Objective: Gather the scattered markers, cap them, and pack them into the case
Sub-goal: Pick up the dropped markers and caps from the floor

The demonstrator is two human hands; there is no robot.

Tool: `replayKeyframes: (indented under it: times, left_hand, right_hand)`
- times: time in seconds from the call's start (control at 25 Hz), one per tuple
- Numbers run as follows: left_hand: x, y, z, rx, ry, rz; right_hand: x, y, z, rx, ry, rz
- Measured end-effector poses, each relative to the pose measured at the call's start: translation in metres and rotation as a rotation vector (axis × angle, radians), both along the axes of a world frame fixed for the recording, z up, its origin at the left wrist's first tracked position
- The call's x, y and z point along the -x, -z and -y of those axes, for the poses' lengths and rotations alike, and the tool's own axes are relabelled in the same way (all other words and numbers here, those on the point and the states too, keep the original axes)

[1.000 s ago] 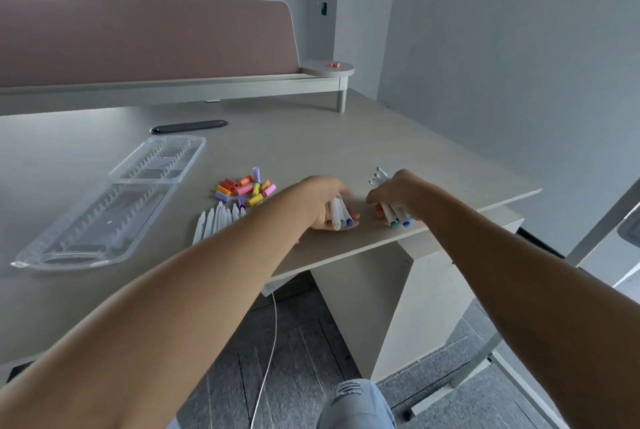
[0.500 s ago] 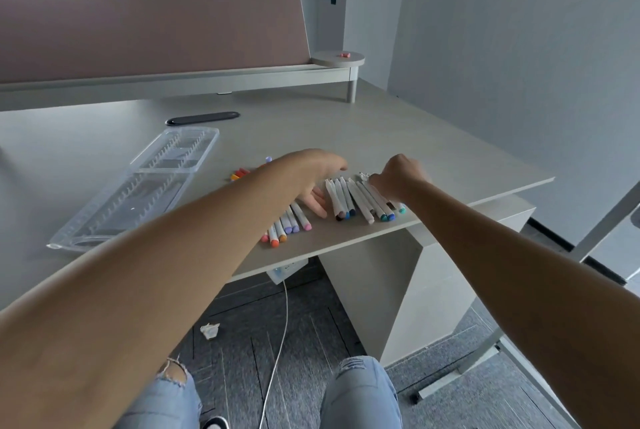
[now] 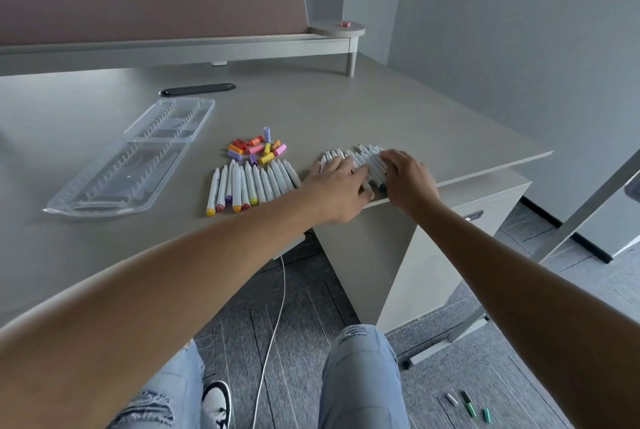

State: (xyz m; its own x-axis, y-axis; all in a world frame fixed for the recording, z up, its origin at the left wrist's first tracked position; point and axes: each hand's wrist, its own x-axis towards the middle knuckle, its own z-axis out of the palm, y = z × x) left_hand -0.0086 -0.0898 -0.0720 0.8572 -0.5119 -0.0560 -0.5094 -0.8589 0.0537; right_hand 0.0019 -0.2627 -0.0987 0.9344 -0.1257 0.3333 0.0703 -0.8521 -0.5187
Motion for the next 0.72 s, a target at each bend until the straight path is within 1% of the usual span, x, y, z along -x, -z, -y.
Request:
replayKeyframes:
  times: [0.08,0.16,0.32,0.44,0.56,0.72]
  left_hand:
    - [0.004,0.006,-0.004,-0.027,-0.009,0.121]
    - [0.008,0.005,-0.007,-0.056,-0.035,0.181]
    - [0.012,0.002,-0.022,-0.059,-0.083,0.159]
    - [0.017,0.0,-0.031,-0.007,-0.099,0.182]
    - [0.03,-0.006,-0.028,0.139,-0.093,0.239]
    - [0.065,-0.006,-0.01,0.472,-0.009,0.321]
  right_hand:
    - [0.001,0.0,-0.004,0.049,-0.015,0.008]
    - [0.0,-0.001,-0.011,0.085,-0.023,-0.001]
    - [0.0,-0.001,-0.024,0.104,-0.072,0.004]
    - [0.004,-0.001,-0.024,0.028,-0.052,0.01]
    - [0.018,-0.006,-0.017,-0.133,0.045,0.005]
    - [0.076,-0.008,-0.006,-0.423,0.232,0.132]
